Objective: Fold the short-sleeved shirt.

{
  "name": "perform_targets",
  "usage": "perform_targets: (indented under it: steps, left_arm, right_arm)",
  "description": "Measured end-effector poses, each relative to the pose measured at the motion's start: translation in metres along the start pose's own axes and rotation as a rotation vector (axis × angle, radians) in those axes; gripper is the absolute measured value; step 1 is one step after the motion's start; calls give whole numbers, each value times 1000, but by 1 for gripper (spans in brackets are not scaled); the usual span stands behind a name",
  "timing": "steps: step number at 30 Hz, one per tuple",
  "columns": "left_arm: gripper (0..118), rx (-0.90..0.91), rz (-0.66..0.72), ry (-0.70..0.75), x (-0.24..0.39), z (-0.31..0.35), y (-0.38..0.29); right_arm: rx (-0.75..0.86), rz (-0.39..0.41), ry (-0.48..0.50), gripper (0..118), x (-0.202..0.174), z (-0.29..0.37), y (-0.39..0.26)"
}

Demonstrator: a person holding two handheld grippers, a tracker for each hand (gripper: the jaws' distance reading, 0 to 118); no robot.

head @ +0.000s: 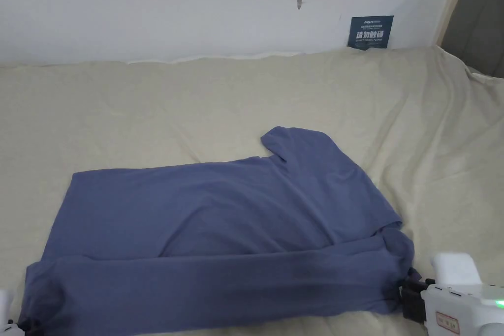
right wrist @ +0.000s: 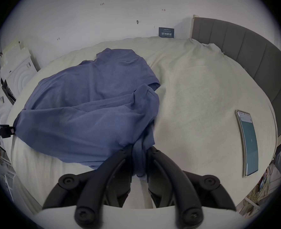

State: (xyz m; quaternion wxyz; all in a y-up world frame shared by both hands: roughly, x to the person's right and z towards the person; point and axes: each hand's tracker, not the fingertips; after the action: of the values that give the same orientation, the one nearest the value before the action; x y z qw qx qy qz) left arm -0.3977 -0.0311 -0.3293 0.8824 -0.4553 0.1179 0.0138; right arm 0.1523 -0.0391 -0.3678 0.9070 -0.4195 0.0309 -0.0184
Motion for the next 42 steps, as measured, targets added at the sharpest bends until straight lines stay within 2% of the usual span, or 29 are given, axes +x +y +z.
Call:
perform_targets:
  steps: [2, 3, 5, 7, 12, 21, 26, 30, 31, 32, 33, 34, 36, 40, 42]
  left_arm:
    - [12, 2, 3, -5, -2, 4, 1]
    - [12, 7, 10, -7, -2, 8, 1]
    - [11, 13, 20, -16, -7, 15, 3]
    - [11, 19, 42, -53, -11, 25, 4]
    - [11, 27, 36, -76, -23, 41, -4]
    - [11, 20, 37, -65, -40, 75, -47]
    - [11, -22, 38, -72, -34, 99, -84]
    - [12, -19, 25, -92, -38, 90, -105]
    - [23, -8, 25, -80, -39, 88, -106]
    - [43, -9, 34, -58, -39, 87, -107]
    - [70, -21, 44, -45, -41, 87, -106]
    - [90, -23, 51, -46, -43, 88, -104]
    - [91, 25, 68, -47, -46, 101, -97]
    - [91, 167, 3, -34, -37, 138, -80]
    - [91, 261, -1, -17, -27, 155, -69]
  right_arm:
    - [2, 0, 0, 9, 4, 4, 4]
    - [-1, -11, 63, 9, 3, 9, 6]
    - [17, 33, 26, 9, -1, 20, 8]
    - [3, 64, 33, 9, -2, 26, 11]
    - [25, 7, 73, 9, 12, 43, 11]
    - [-47, 32, 91, 9, 9, 83, -26]
    - [-91, -12, 101, 9, 26, 101, -58]
    - [-108, -34, 99, 10, 29, 100, -75]
    - [-111, -43, 102, 27, 28, 99, -75]
    - [-120, -49, 76, 55, 28, 99, -74]
    - [-115, -46, 58, 86, 28, 99, -74]
    - [-111, -46, 58, 109, 28, 101, -73]
    - [-25, -47, 85, 110, 31, 115, -67]
    - [56, -59, 73, 110, 27, 137, -43]
    - [121, -73, 106, 110, 22, 145, -28]
